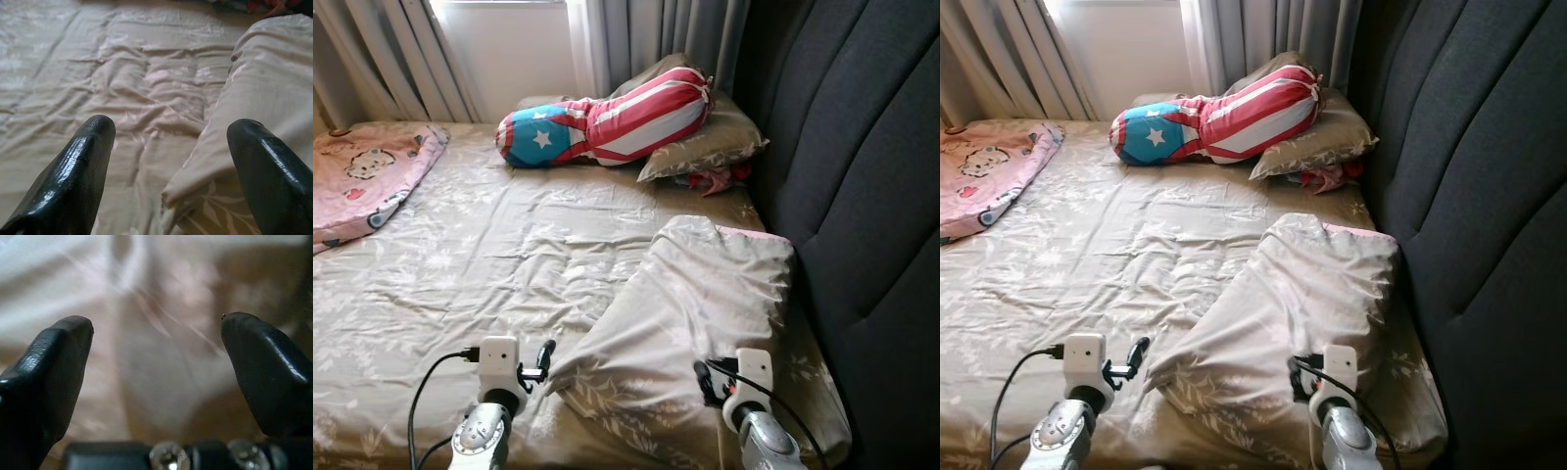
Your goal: Clean up the room
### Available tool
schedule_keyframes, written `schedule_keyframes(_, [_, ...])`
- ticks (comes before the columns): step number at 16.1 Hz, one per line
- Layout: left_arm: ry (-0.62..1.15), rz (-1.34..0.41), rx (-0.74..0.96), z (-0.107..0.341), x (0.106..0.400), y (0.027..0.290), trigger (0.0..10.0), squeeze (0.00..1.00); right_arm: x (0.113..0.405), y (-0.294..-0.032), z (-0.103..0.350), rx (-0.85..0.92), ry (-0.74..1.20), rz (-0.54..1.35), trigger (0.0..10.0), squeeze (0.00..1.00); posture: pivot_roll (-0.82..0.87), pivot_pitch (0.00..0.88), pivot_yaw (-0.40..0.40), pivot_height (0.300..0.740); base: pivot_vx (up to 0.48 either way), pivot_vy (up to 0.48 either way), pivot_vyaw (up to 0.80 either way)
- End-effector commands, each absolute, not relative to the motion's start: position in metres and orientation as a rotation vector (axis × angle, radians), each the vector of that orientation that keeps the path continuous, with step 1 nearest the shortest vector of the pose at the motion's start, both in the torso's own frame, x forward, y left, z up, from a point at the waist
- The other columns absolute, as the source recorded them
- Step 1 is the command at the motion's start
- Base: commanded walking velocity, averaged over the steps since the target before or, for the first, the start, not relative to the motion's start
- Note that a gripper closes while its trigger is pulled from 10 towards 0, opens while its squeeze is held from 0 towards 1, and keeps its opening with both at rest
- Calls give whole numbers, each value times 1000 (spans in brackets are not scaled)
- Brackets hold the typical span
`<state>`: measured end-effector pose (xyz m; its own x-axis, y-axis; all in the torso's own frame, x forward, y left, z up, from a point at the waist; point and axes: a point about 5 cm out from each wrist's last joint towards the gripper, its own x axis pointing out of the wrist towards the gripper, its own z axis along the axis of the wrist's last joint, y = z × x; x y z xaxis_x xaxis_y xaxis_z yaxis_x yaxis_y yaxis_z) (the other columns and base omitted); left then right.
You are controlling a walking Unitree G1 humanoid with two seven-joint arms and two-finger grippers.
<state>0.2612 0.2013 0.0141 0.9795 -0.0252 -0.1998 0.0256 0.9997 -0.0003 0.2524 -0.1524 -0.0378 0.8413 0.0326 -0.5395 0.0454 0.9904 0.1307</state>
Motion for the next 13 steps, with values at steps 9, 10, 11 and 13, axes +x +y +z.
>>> schedule_keyframes(9, [178, -48, 27, 28, 257, 210, 10000, 0, 252, -155, -45, 276, 714, -161, 10000, 1000, 74, 44, 14, 666, 0, 0, 0])
schedule_keyframes(10, [181, -50, 29, 29, 256, 211, 10000, 0, 251, -157, -46, 270, 726, -172, 10000, 1000, 73, 47, 17, 666, 0, 0, 0])
schedule_keyframes(11, [183, -52, 30, 29, 256, 211, 10000, 0, 249, -159, -47, 268, 732, -182, 10000, 1000, 70, 49, 19, 666, 0, 0, 0])
schedule_keyframes(13, [189, -58, 30, 29, 256, 208, 10000, 0, 244, -167, -50, 258, 745, -228, 10000, 1000, 66, 52, 24, 666, 0, 0, 0])
